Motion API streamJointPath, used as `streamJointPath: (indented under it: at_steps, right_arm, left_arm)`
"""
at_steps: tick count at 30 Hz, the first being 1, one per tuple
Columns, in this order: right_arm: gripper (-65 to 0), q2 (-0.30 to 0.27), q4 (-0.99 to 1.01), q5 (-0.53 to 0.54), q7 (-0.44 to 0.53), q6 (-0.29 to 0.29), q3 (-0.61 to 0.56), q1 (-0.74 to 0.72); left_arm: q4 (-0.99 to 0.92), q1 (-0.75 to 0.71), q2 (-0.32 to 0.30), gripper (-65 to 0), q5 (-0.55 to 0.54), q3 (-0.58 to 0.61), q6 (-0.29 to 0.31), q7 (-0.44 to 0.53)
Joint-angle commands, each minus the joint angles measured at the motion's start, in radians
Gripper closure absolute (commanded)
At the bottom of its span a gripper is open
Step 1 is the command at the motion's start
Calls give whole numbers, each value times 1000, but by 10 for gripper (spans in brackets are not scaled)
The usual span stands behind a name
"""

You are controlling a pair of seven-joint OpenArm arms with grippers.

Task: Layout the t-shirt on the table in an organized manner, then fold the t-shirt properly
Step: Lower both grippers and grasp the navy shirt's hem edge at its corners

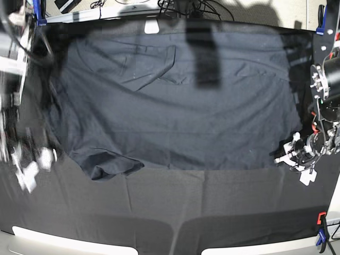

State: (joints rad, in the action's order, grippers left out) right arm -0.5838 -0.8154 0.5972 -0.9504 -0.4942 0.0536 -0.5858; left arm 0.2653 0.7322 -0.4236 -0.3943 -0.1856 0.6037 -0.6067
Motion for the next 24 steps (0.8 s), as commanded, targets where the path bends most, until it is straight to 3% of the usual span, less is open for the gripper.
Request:
streamJointPath:
  at_steps: [1, 5, 10, 18, 21, 24]
  right_arm:
    - [-343, -22, 33, 5, 7, -7, -19, -67]
    - [-343, -3, 225, 5, -15, -9, -102, -183]
    - [-343, 35, 369, -53, 3, -66, -164, -247]
    - [-343, 103, 459, -265, 108, -48, -166, -248]
    - [-343, 101, 462, -348, 153, -17, -166, -249]
    - [-343, 93, 462, -358, 168, -14, -166, -251]
  left_arm:
    - [9, 29, -9, 0, -1, -3, 3, -7]
    - [9, 29, -9, 0, -1, -3, 3, -6]
    - [9, 30, -9, 0, -2, -3, 3, 15]
    - [9, 29, -9, 0, -1, -3, 3, 31]
    - [9, 29, -9, 0, -1, -3, 3, 29]
    - [9, 29, -9, 0, -1, -3, 3, 30]
